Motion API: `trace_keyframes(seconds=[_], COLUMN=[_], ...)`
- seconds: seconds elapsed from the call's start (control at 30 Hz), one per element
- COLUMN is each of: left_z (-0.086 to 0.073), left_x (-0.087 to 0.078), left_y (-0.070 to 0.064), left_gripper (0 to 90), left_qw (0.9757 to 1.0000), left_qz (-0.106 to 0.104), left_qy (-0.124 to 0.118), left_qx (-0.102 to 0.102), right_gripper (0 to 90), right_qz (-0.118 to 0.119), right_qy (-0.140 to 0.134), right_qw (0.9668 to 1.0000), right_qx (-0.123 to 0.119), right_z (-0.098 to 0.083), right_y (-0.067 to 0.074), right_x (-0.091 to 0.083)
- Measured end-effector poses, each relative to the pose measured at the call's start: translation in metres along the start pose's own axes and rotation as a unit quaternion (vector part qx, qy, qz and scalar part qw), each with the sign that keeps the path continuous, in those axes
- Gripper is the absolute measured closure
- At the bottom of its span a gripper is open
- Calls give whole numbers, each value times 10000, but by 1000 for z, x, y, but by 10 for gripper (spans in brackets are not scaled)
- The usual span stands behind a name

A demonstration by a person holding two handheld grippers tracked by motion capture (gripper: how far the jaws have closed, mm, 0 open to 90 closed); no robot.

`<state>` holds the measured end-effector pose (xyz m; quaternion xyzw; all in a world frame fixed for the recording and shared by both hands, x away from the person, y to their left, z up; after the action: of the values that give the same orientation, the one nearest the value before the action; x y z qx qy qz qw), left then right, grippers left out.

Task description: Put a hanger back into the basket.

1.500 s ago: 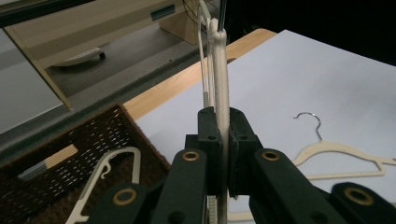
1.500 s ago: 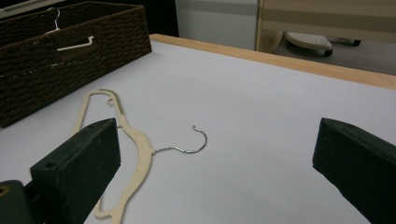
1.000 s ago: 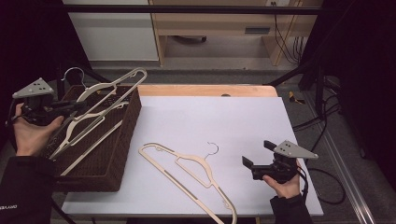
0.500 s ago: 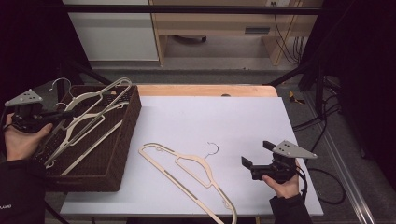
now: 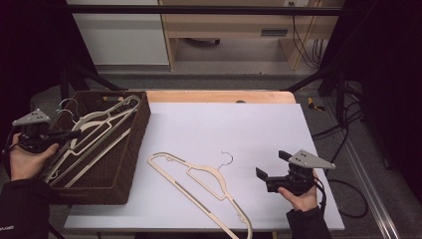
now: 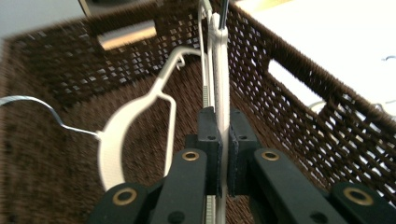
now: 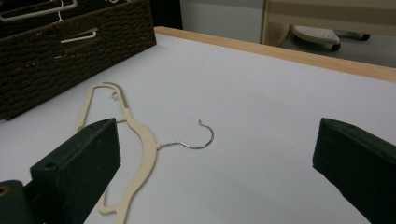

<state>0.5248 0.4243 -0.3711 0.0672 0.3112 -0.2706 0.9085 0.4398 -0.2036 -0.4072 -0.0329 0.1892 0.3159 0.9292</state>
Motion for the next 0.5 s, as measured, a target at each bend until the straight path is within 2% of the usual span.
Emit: trace_keyframes(seconds=[0.17,0.33,0.47,0.5], left_z=[-10,-14,-14,-14], left_x=[17,21,22,23], left_y=[-5,-4,1,3], left_gripper=[859,855,842,838], left_qw=[9997,9993,9987,9981], left_qz=[-55,-100,131,290], left_qy=[231,248,250,263], left_qx=[-42,-275,-428,-477], right_gripper=[13,14,15,15], right_qz=[9,19,24,34], right_qy=[7,-11,7,9], right_qw=[10000,10000,10000,10000], right_qx=[-12,13,11,27], right_z=[0,0,0,0], right_y=[-1,0,1,1], right_x=[-1,0,1,0])
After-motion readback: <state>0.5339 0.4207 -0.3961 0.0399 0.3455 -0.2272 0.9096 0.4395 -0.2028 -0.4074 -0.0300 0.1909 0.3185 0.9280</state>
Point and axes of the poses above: each handheld gripper's, and its own axes: x roughly forward along the jaws, z roughly out of its top, y roughly to its left, the point moved 4 cm from there along x, roughly forward along the jaws, and after that the axes turned 2 degrees about -x, right-handed, at the moved point
